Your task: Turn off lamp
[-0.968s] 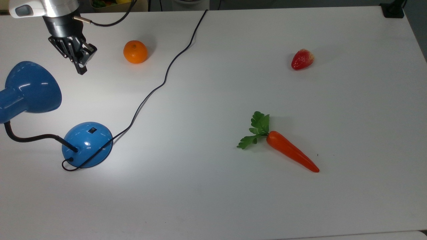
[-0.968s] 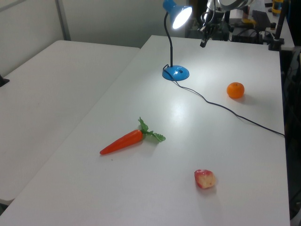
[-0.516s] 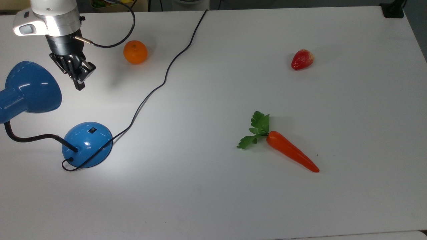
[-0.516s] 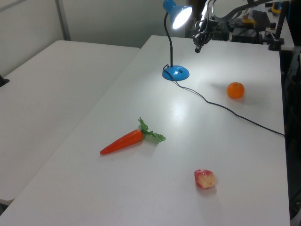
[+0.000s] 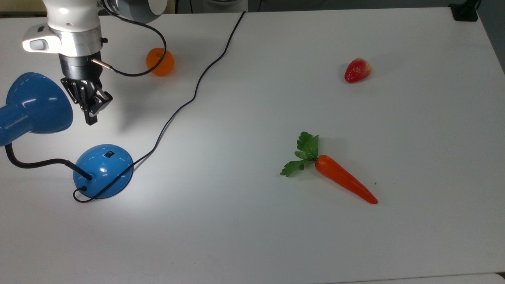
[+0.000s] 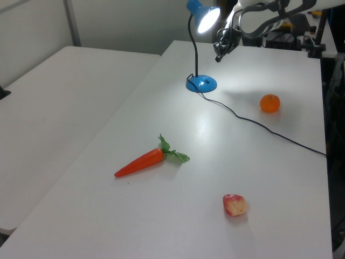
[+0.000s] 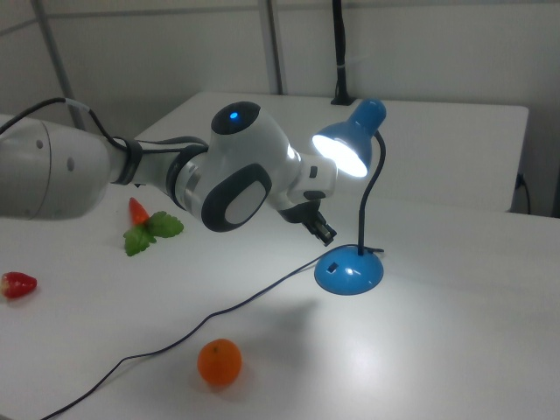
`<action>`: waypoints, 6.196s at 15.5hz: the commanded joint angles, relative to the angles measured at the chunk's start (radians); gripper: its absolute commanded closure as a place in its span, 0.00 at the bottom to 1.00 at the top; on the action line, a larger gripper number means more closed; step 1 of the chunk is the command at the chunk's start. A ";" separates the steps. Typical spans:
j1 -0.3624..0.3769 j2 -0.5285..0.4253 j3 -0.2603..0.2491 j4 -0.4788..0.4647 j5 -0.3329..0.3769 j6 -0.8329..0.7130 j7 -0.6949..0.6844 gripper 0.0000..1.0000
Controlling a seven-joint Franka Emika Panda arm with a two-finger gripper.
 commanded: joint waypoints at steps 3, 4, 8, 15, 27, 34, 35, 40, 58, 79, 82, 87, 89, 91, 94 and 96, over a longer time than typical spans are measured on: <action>0.036 0.021 0.000 -0.061 0.021 0.153 0.055 1.00; 0.036 0.024 0.000 -0.061 0.023 0.153 0.055 1.00; 0.050 0.071 -0.002 -0.054 0.021 0.232 0.092 1.00; 0.048 0.090 -0.002 -0.052 0.018 0.254 0.090 1.00; 0.048 0.147 -0.002 -0.032 0.004 0.262 0.081 1.00; 0.047 0.177 -0.002 0.011 -0.005 0.263 0.079 1.00; 0.047 0.179 -0.002 0.011 -0.006 0.263 0.079 1.00; 0.047 0.184 -0.002 0.011 -0.017 0.263 0.079 1.00; 0.047 0.205 -0.002 0.022 -0.032 0.265 0.073 1.00; 0.050 0.196 -0.002 -0.003 -0.042 0.257 0.066 1.00; 0.048 0.164 -0.002 -0.020 -0.040 0.246 0.066 1.00; 0.034 0.061 0.018 -0.032 -0.040 0.046 0.061 1.00; 0.028 0.017 0.021 -0.032 -0.040 -0.031 0.059 1.00; 0.022 -0.019 0.029 -0.034 -0.040 -0.100 0.040 1.00; 0.002 -0.068 0.047 -0.034 -0.040 -0.206 0.004 1.00; -0.004 -0.106 0.047 -0.032 -0.040 -0.272 -0.025 1.00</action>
